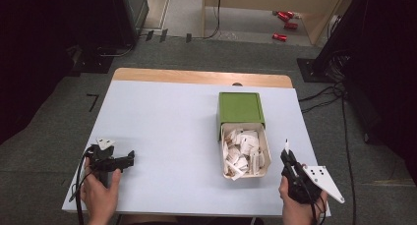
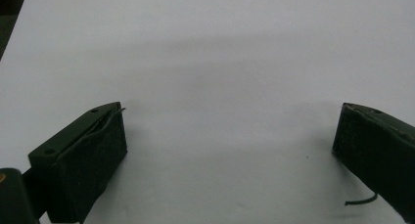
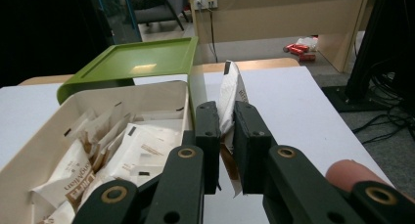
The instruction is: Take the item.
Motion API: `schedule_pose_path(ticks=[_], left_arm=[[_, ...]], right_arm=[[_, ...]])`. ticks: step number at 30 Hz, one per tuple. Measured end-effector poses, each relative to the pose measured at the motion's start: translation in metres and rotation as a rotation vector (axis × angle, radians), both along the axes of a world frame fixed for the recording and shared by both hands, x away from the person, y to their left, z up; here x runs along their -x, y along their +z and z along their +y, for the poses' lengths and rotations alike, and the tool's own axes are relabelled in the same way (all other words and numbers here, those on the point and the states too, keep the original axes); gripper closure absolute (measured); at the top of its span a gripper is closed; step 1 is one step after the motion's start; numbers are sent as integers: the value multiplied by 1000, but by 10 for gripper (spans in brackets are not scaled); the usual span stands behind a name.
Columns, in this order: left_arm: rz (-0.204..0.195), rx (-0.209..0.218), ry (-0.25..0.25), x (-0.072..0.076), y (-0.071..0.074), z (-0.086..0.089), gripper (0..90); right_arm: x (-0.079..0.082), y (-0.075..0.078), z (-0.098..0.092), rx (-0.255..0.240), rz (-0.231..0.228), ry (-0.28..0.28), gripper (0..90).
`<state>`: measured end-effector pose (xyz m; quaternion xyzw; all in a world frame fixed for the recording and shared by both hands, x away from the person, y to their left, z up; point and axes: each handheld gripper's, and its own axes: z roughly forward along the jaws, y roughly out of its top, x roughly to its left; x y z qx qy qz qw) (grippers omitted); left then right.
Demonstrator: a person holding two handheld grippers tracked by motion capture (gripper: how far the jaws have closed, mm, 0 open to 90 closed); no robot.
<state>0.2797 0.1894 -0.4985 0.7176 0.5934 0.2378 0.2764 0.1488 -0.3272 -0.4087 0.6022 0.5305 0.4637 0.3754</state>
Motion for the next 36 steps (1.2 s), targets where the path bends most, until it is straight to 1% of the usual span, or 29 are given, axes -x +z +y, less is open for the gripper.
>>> schedule_pose_path(ticks=[16, 25, 36], left_arm=[[0, 0, 0, 0, 0, 0, 0], [0, 0, 0, 0, 0, 0, 0], [0, 0, 0, 0, 0, 0, 0]], right_arm=[[-4, -16, -16, 3, 35, -46, 825], [-6, -24, -22, 5, 51, -61, 826], [-8, -36, -34, -2, 77, -93, 826]])
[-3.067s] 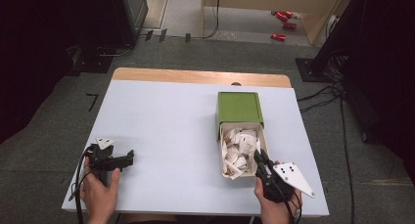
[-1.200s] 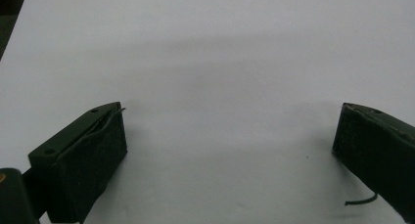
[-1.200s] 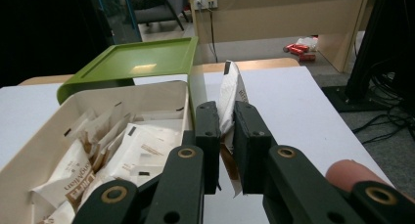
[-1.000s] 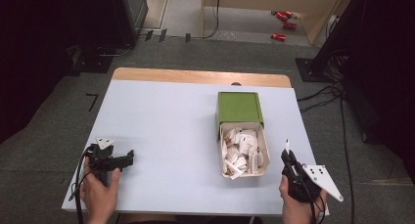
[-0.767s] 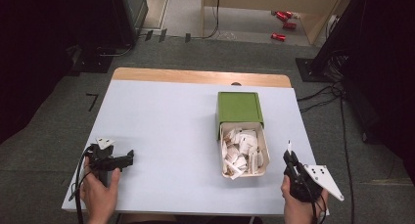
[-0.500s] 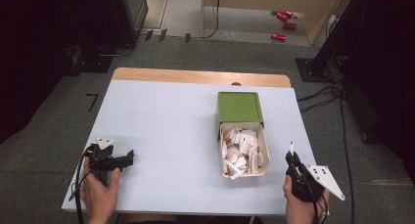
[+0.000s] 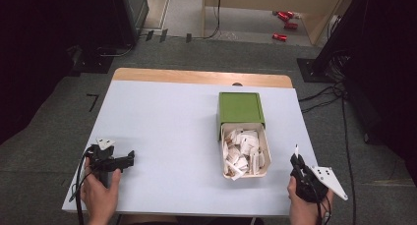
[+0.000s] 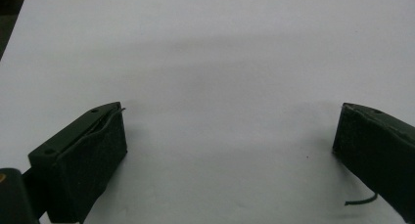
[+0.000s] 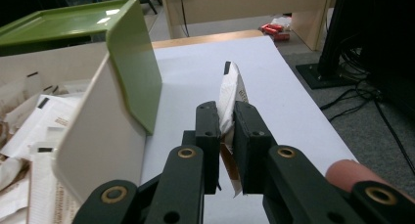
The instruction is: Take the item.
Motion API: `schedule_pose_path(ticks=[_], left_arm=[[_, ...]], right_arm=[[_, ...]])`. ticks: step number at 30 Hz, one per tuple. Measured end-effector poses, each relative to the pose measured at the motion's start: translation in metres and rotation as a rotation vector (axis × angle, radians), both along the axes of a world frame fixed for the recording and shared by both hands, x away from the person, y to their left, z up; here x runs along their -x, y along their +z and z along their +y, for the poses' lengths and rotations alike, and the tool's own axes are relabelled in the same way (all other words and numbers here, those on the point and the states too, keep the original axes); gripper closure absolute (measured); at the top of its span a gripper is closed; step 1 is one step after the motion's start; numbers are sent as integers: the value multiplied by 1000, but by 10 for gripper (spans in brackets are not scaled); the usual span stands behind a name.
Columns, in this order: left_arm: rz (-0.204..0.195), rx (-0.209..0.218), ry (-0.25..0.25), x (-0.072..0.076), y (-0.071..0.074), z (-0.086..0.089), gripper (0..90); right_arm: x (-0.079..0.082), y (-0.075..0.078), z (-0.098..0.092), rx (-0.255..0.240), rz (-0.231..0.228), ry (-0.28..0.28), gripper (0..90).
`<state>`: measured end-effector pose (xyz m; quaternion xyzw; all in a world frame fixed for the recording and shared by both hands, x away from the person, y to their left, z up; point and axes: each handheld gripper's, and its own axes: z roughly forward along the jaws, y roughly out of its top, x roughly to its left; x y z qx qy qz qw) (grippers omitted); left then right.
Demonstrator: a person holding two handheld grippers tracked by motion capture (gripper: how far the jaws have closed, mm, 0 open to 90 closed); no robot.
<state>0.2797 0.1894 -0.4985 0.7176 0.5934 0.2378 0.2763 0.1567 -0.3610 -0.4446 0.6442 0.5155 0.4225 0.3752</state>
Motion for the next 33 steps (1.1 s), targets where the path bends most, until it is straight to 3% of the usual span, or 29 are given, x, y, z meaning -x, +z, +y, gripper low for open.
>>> schedule_pose_path(ticks=[16, 33], left_arm=[[0, 0, 0, 0, 0, 0, 0], [0, 0, 0, 0, 0, 0, 0]], right_arm=[[-4, -17, -13, -10, 52, -26, 825], [-12, -33, -11, -17, 120, -5, 821]])
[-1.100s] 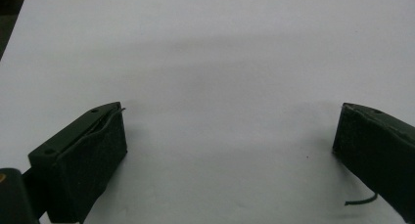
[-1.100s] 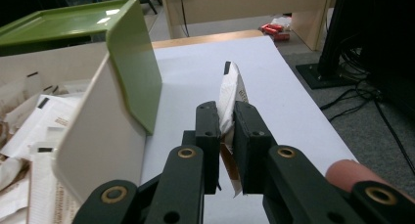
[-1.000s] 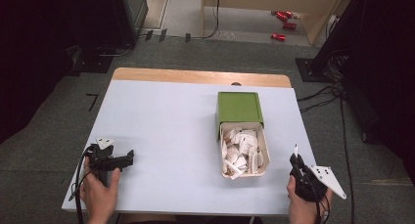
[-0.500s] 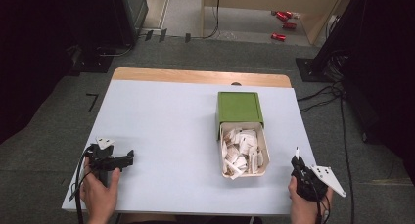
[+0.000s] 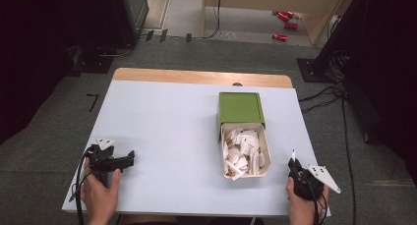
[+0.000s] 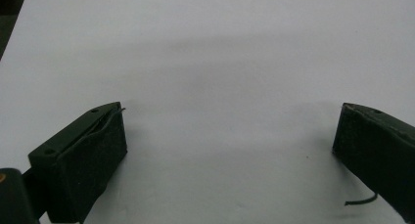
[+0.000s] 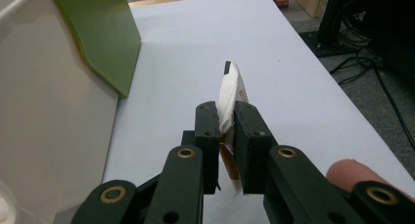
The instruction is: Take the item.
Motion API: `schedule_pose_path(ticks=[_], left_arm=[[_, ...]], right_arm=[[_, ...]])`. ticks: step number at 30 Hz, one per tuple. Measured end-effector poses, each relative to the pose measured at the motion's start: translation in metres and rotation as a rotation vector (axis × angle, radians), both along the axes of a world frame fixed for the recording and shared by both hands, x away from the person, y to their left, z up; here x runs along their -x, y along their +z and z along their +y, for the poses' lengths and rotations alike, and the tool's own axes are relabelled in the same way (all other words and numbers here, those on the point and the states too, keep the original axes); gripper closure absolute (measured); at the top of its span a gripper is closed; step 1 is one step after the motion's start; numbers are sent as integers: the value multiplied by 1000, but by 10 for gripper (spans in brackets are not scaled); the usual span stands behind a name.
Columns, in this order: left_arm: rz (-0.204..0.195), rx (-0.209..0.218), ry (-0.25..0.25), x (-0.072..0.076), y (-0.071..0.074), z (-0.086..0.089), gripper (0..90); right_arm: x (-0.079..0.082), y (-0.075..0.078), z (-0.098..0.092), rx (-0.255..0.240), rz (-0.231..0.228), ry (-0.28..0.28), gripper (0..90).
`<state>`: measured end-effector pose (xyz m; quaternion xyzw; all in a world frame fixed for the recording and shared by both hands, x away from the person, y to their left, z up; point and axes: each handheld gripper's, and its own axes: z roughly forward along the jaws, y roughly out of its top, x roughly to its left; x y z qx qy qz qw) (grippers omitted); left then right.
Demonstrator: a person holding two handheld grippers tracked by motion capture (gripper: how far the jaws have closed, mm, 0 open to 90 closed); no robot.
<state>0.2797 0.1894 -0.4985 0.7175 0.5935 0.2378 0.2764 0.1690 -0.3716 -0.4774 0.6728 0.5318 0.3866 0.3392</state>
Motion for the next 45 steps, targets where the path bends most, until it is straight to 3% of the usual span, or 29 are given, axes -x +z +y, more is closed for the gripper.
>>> schedule_pose_path(ticks=[32, 45], left_arm=[[-1, 1, 1, 0, 0, 0, 0], [0, 0, 0, 0, 0, 0, 0]], right_arm=[[-8, -9, 13, 14, 52, 38, 779], [-9, -9, 14, -2, 56, 57, 699]])
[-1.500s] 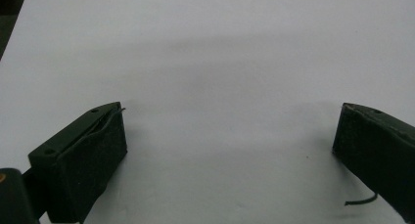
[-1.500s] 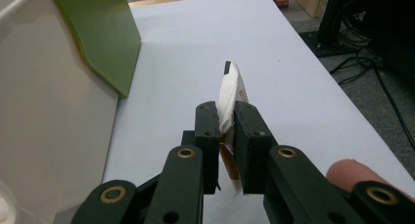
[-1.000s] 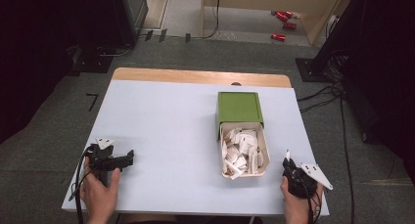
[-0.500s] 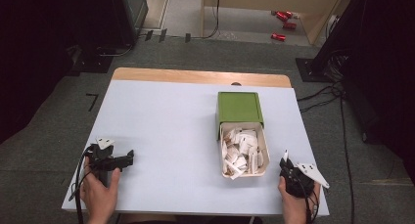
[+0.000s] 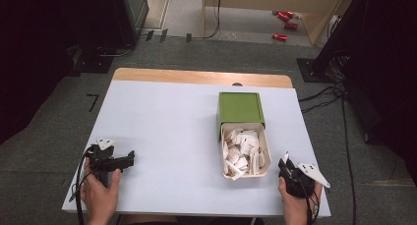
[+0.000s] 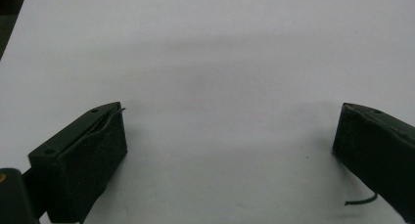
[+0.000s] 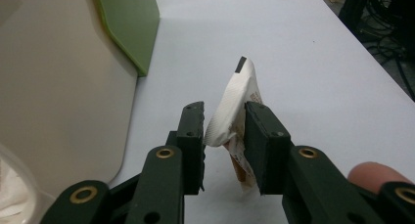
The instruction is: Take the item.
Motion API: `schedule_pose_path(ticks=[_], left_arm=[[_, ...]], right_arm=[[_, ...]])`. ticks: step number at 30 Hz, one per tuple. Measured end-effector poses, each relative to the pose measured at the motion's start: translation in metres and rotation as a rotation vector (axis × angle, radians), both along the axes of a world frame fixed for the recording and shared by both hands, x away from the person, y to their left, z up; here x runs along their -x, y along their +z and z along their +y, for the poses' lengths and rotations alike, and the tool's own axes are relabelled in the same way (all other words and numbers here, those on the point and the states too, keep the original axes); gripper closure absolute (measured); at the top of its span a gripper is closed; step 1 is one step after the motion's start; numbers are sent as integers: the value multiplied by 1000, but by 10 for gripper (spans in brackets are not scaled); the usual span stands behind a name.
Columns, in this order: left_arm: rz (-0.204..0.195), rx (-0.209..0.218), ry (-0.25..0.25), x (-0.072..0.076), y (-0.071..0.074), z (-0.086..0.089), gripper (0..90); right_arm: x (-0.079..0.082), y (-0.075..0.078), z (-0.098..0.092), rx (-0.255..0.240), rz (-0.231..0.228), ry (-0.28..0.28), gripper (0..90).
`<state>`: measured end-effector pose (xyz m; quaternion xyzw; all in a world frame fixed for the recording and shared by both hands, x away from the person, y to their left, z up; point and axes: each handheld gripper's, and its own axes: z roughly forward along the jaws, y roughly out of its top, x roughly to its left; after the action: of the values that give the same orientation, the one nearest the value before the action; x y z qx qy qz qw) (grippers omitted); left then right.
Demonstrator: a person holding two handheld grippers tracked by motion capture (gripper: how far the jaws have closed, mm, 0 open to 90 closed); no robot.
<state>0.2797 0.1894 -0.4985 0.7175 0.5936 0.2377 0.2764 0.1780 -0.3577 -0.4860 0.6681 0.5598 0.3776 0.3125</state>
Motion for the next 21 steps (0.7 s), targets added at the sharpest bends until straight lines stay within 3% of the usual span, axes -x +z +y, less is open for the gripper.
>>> schedule_pose_path(ticks=[21], left_arm=[[0, 0, 0, 0, 0, 0, 0]], right_arm=[[0, 5, 1, -21, -16, 12, 634]])
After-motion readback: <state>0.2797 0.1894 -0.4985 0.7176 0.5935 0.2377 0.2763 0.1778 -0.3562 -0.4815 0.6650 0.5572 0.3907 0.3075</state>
